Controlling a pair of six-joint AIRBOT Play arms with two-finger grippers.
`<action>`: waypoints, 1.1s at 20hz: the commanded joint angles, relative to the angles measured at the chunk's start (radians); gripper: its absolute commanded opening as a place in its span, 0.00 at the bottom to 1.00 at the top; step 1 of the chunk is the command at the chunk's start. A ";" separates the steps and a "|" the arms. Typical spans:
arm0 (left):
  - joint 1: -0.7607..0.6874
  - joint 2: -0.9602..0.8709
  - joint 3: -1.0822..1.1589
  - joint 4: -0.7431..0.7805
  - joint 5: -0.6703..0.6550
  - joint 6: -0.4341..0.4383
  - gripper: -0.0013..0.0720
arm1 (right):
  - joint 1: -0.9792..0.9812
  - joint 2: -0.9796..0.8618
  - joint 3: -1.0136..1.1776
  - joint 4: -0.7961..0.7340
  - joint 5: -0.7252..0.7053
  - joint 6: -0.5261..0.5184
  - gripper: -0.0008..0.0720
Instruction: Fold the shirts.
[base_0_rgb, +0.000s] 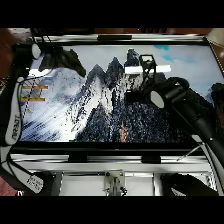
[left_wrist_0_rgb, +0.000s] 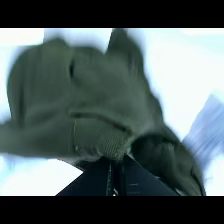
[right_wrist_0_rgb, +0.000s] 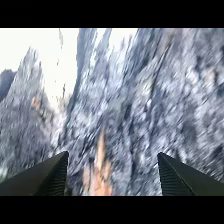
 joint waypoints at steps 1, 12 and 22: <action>-0.113 0.267 0.014 -0.002 0.200 0.011 0.09 | -0.001 0.078 0.083 -0.159 0.016 0.003 0.92; -0.367 0.665 -0.111 -0.126 0.017 0.015 0.09 | -0.001 0.519 0.295 -0.357 0.126 0.004 0.92; -0.570 0.454 -0.165 -0.232 -0.272 0.033 0.09 | -0.001 0.548 0.295 -0.457 0.381 -0.039 0.92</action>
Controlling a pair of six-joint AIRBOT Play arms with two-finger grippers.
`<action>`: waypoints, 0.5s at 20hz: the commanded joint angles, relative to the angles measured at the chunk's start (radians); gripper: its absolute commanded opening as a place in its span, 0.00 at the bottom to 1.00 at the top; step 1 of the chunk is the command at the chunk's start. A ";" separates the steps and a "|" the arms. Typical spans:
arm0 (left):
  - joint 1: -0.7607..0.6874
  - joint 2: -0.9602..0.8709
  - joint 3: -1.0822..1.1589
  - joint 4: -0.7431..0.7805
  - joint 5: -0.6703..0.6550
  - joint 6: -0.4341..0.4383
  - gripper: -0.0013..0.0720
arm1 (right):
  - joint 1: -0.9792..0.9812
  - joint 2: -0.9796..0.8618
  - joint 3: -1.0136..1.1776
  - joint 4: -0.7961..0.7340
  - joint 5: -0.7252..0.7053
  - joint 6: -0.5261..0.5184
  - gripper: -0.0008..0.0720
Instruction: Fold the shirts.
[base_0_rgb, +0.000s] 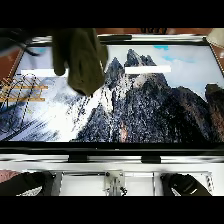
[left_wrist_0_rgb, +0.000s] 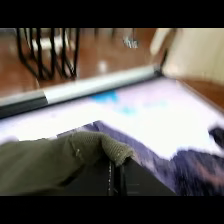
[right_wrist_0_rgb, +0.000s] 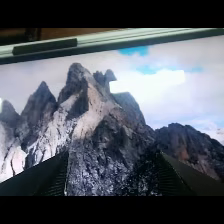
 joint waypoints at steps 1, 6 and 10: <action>-0.086 -0.107 -0.004 -0.028 -0.222 0.045 0.09 | 0.001 0.002 0.001 -0.064 0.040 -0.010 0.92; -0.170 -0.349 -0.004 -0.130 -0.401 0.130 0.09 | 0.001 -0.034 0.001 -0.066 0.073 -0.010 0.92; -0.193 -0.541 -0.004 -0.303 -0.493 0.091 0.15 | 0.001 -0.129 -0.009 -0.060 0.148 -0.041 0.92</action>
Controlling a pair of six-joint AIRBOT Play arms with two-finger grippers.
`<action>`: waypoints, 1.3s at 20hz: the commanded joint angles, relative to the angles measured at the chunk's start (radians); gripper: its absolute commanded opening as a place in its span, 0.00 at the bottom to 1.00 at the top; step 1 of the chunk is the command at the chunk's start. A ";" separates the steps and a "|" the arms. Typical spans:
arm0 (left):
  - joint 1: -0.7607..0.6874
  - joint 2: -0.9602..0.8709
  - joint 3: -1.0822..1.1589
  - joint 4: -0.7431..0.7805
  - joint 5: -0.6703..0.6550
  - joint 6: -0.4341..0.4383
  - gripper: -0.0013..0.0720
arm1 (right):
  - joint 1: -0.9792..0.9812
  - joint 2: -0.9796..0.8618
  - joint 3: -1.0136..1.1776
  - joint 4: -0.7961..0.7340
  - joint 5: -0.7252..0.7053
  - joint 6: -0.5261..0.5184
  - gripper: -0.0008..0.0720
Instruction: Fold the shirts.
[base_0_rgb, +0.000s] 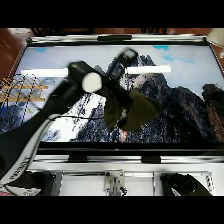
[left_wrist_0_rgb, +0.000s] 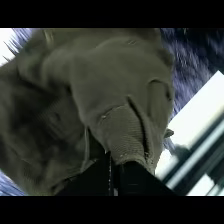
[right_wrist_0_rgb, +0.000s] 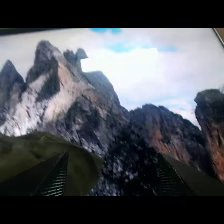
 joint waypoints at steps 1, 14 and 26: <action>-0.017 -0.151 0.000 -0.166 -0.108 -0.060 0.42 | 0.001 -0.085 -0.014 -0.001 0.051 -0.039 0.92; 0.450 0.026 -0.034 -0.087 -0.519 -0.071 1.00 | -0.371 -0.348 -0.398 0.296 0.021 -0.322 0.91; 0.242 -0.027 -0.565 -0.305 0.056 -0.065 0.99 | -0.634 -0.348 -0.488 0.774 -0.053 -0.415 0.91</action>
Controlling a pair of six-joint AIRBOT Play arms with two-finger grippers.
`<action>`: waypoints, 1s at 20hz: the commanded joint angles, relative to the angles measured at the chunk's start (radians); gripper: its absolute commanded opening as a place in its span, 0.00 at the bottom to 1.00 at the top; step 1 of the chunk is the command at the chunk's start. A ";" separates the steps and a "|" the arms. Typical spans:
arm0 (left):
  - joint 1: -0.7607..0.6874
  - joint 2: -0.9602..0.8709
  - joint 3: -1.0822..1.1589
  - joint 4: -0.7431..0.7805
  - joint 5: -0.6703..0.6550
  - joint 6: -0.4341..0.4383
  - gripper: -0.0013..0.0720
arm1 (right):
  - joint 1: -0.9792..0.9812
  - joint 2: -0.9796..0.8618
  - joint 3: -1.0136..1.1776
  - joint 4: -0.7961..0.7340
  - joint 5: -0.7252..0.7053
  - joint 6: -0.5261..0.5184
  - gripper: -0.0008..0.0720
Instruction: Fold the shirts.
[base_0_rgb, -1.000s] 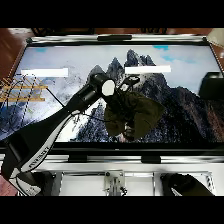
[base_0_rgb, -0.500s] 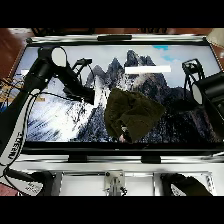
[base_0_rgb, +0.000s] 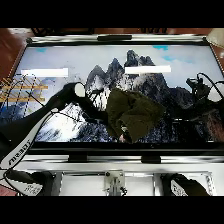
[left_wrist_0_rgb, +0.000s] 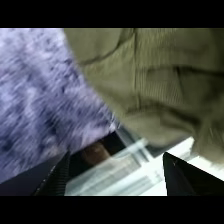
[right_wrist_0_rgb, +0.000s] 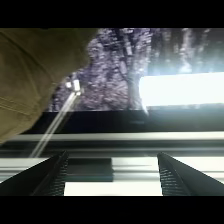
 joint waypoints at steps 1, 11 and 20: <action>-0.049 -0.044 -0.058 -0.049 0.140 -0.003 0.99 | -0.014 0.000 -0.005 0.044 -0.041 -0.010 0.91; -0.046 -0.092 -0.058 -0.132 0.216 -0.002 0.09 | -0.014 0.000 -0.076 0.083 -0.047 -0.017 0.91; -0.004 -0.008 -0.058 -0.133 0.201 0.008 0.09 | -0.014 0.000 -0.534 0.571 -0.517 -0.045 0.92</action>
